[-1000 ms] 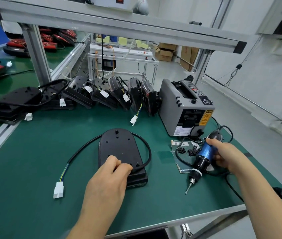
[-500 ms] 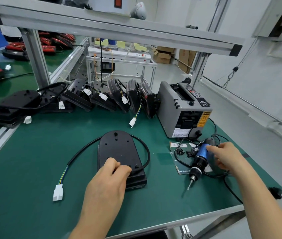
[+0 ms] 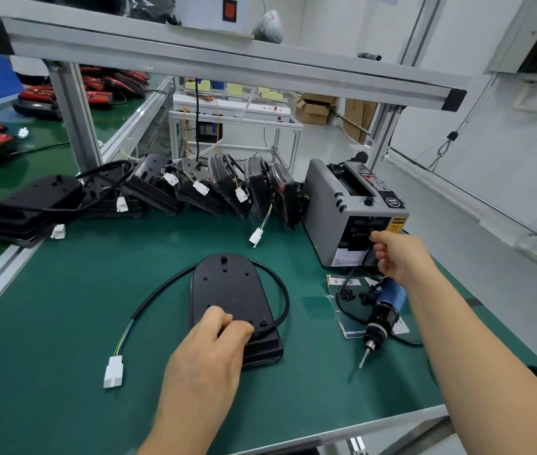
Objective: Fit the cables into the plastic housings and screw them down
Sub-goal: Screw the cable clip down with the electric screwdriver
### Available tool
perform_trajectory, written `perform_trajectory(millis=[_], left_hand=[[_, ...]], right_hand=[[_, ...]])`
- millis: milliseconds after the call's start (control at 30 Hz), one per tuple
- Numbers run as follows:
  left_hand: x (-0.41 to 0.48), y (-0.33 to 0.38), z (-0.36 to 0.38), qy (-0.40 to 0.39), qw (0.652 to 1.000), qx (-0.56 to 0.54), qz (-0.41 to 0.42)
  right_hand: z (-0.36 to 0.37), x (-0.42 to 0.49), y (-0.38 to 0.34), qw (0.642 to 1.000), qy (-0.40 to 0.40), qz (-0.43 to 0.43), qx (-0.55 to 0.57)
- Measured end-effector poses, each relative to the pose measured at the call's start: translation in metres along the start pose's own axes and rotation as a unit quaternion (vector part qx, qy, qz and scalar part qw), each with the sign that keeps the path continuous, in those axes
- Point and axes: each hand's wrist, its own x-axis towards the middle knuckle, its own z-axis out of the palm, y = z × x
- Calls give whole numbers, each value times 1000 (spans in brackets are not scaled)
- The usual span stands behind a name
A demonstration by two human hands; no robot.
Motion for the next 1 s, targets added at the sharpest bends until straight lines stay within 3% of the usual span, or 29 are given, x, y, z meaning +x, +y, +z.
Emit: perform_trajectory(millis=[633,1000], left_hand=[[-1,-1,1,9,1000,-3,1],[0,0,0,8,1000,-7,-1]], right_hand=[[18,1,-2,993,67,-16,95],[11,-9,9,990,24,-22,140]])
